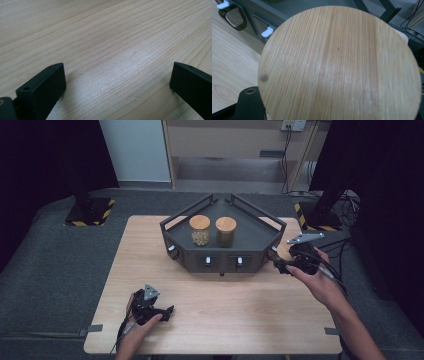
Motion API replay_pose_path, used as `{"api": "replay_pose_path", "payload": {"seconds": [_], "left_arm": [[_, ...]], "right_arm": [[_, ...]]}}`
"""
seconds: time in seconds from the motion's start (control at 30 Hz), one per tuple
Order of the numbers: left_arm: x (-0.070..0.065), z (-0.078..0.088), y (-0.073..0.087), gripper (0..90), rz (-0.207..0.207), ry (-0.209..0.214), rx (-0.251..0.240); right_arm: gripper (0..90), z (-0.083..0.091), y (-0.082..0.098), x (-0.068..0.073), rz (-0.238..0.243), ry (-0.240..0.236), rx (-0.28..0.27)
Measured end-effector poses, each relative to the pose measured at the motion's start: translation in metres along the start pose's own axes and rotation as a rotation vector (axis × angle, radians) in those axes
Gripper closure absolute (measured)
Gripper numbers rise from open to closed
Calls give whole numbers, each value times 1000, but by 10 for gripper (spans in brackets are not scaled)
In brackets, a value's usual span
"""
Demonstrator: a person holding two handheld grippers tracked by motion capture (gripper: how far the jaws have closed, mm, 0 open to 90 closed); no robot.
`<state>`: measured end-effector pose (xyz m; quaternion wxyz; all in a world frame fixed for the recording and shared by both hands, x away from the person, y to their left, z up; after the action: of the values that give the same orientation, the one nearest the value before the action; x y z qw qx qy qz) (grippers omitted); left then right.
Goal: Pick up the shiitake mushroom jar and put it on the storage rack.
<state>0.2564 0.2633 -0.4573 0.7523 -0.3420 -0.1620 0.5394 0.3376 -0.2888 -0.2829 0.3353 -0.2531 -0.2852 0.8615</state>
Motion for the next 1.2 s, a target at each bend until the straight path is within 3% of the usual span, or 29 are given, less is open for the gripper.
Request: {"api": "replay_pose_path", "payload": {"seconds": [0.7,1.2], "left_arm": [[0,0,0,0,0,0,0],[0,0,0,0,0,0,0]], "right_arm": [[258,4,-27,-8,7,0,-20],[257,-10,-51,-14,-5,-7,-26]]}}
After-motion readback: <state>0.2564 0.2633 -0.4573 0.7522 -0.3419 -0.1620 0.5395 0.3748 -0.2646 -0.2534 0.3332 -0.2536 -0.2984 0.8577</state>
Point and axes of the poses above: each handheld gripper's, and its own axes: z roughly backward along the jaws, y roughly out of its underside, x roughly to its left, the point moved 2 cm from there along -z, roughly forward along the jaws, and after that the axes turned 11 degrees about z, right-handed, at the moved point
